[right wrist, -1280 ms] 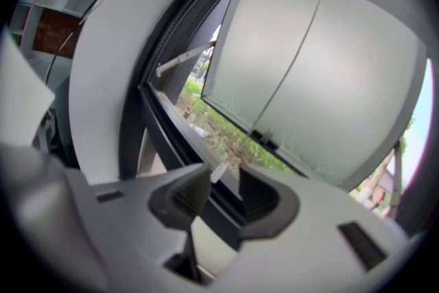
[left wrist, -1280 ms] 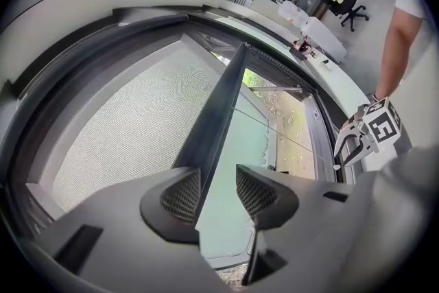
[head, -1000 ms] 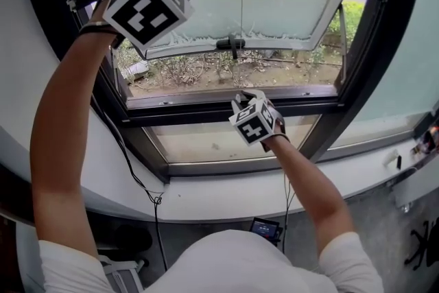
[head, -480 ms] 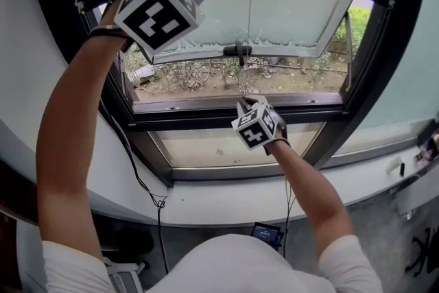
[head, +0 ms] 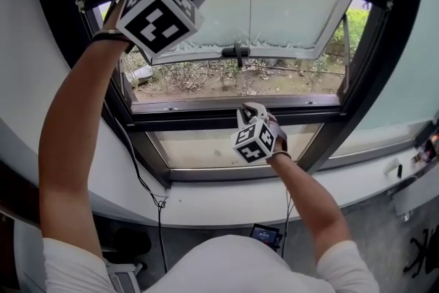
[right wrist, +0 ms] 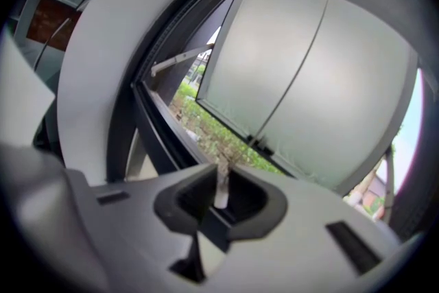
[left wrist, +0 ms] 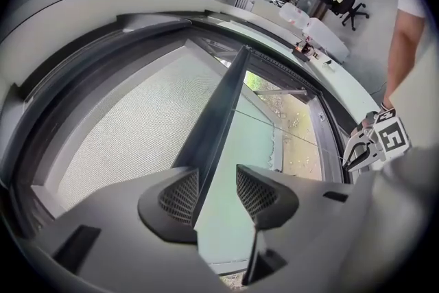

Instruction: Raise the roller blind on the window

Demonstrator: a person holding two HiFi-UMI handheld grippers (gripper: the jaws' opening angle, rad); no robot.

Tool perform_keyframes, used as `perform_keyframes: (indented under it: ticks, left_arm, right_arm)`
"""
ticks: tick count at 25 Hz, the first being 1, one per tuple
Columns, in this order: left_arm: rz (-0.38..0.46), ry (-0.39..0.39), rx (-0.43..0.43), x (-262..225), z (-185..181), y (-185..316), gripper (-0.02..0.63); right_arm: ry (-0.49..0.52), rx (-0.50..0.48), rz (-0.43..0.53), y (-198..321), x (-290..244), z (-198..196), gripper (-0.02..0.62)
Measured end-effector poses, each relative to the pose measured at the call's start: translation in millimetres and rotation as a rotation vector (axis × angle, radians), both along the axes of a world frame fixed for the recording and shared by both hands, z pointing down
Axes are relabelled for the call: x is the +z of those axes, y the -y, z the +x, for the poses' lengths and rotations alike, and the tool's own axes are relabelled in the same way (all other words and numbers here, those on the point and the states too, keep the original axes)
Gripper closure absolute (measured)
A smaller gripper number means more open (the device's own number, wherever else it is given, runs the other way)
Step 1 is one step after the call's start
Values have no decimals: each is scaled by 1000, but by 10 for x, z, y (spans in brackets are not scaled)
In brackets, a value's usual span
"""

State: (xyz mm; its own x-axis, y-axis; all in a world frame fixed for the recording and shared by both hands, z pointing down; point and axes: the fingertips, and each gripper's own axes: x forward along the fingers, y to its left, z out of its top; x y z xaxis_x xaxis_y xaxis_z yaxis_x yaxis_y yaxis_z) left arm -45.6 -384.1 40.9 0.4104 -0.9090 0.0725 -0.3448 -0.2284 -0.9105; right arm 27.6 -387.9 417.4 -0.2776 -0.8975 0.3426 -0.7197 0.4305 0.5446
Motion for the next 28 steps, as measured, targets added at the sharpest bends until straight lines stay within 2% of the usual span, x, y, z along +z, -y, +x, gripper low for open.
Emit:
perform_keyframes:
  ticks: [6,13,18,28]
  left_arm:
    - [35,-113,36,-165,-14,-40,431]
    - [55,-154,53,-247,-8,-94,431]
    - [36,-239,101,-205,-14,-216,431]
    - [-11,-351,197,37,33,-524,431]
  right_arm:
    - [-3,-5,9,-19,-156,15,534]
    - [-17,-30,10,-103,-191,-60,534]
    - [-13,-34,39,-107,-318,-66,534]
    - [-21,-30,80,-140,-514,-73,534]
